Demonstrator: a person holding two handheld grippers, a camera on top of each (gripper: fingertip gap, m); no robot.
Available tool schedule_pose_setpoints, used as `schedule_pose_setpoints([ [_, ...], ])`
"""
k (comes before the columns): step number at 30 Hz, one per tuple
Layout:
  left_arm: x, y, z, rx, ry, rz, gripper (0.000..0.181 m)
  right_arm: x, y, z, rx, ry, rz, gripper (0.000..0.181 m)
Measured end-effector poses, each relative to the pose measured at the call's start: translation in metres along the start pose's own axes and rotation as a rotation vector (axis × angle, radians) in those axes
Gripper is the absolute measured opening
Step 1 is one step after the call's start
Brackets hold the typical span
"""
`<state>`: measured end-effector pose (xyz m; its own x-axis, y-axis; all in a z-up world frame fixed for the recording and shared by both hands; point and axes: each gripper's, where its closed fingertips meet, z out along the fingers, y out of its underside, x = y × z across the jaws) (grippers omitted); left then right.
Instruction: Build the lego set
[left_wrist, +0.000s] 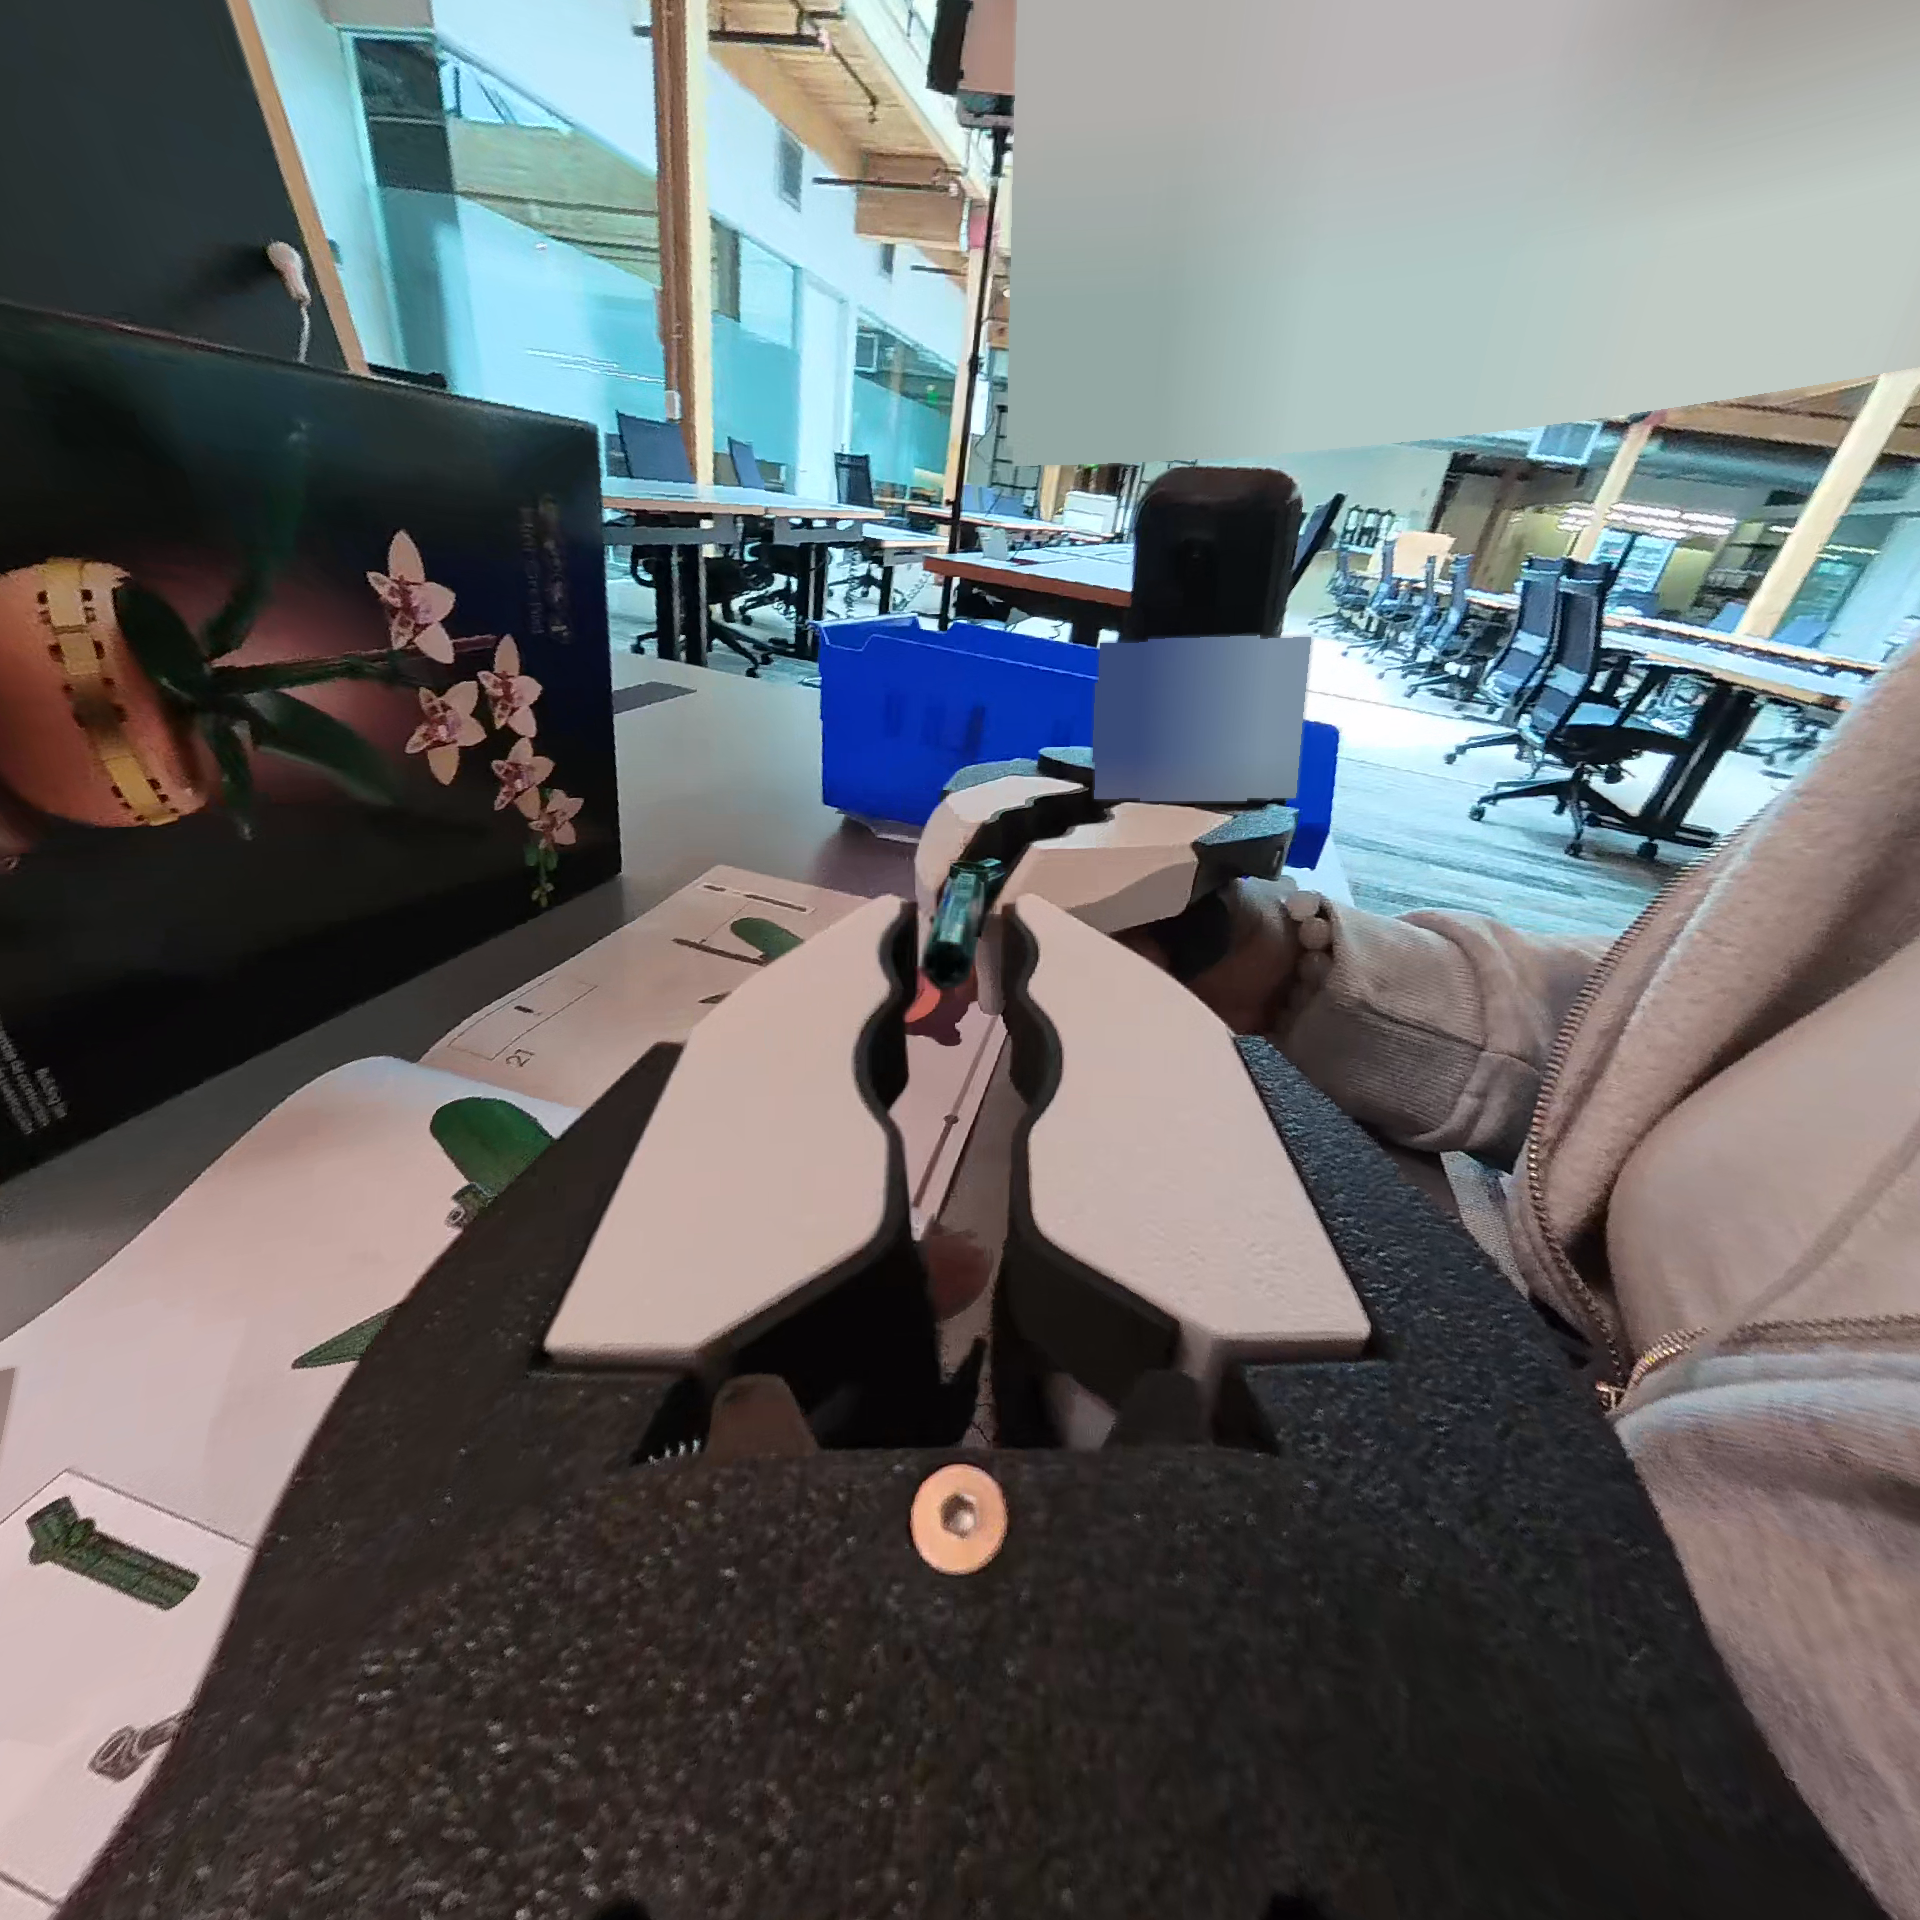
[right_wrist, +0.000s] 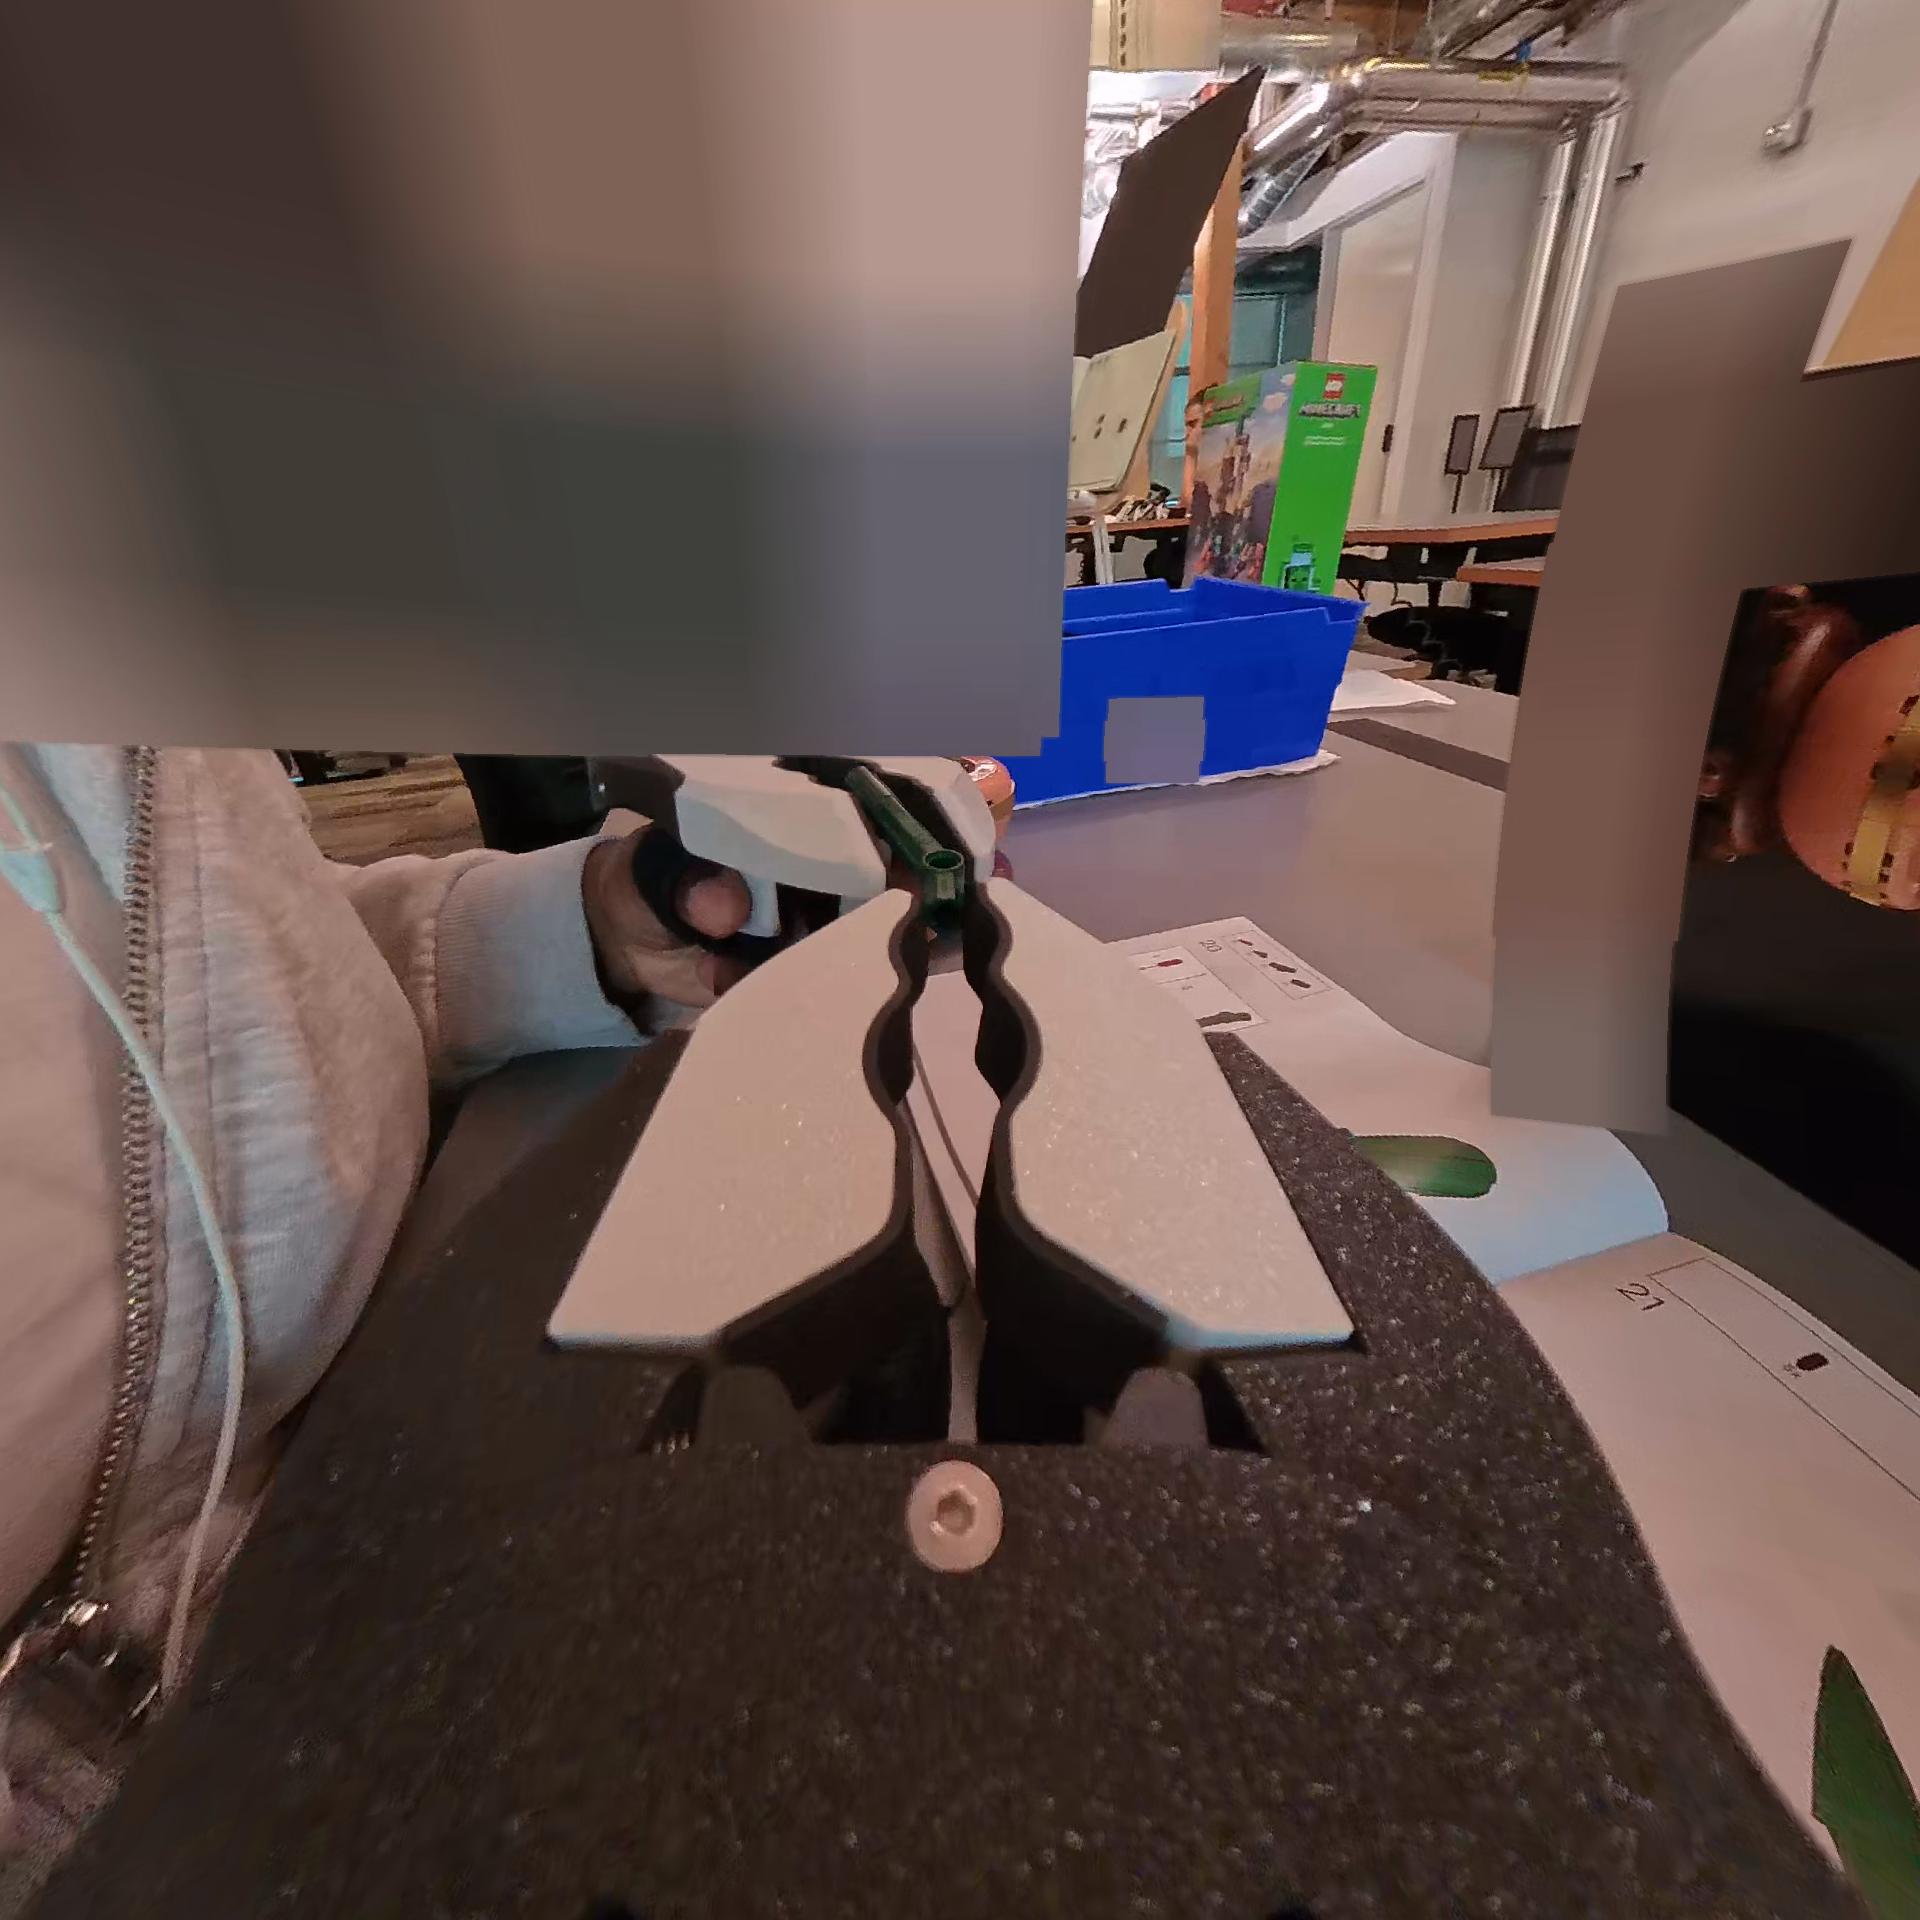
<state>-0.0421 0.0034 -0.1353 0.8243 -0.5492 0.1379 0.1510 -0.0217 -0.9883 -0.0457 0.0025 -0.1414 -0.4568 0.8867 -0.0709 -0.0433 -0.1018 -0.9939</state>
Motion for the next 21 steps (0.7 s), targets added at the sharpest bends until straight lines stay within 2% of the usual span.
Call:
schedule_pose_setpoints([
  [3,0.001,0.0,-0.002,-0.007,0.024,0.002,0.015,-0.002,0.0,-0.001,-0.011,-0.014,-0.009,0.006],
  [7,0.004,0.003,-0.001,-0.02,0.035,0.03,0.007,-0.002,0.001,-0.001,-0.018,-0.025,-0.008,0.006],
  [11,0.002,0.005,-0.001,-0.027,0.039,0.017,0.013,-0.004,0.005,0.0,-0.034,-0.035,-0.013,0.006],
  [13,0.003,0.006,-0.001,-0.033,0.052,0.021,0.007,-0.002,0.005,0.0,-0.034,-0.031,-0.005,0.006],
  [17,0.002,0.01,-0.001,-0.051,0.049,0.032,0.006,-0.003,0.009,0.0,-0.047,-0.042,0.01,0.006],
  [19,0.002,0.013,-0.002,-0.075,0.049,0.036,0.006,-0.001,0.013,-0.005,-0.112,-0.058,-0.005,0.014],
  [20,0.0,0.015,-0.004,-0.096,0.039,0.042,0.006,0.005,0.017,-0.01,-0.173,-0.044,-0.007,0.025],
  [21,-0.002,0.019,-0.007,-0.126,0.031,0.051,0.006,0.013,0.023,-0.017,-0.259,-0.027,-0.009,0.027],
])
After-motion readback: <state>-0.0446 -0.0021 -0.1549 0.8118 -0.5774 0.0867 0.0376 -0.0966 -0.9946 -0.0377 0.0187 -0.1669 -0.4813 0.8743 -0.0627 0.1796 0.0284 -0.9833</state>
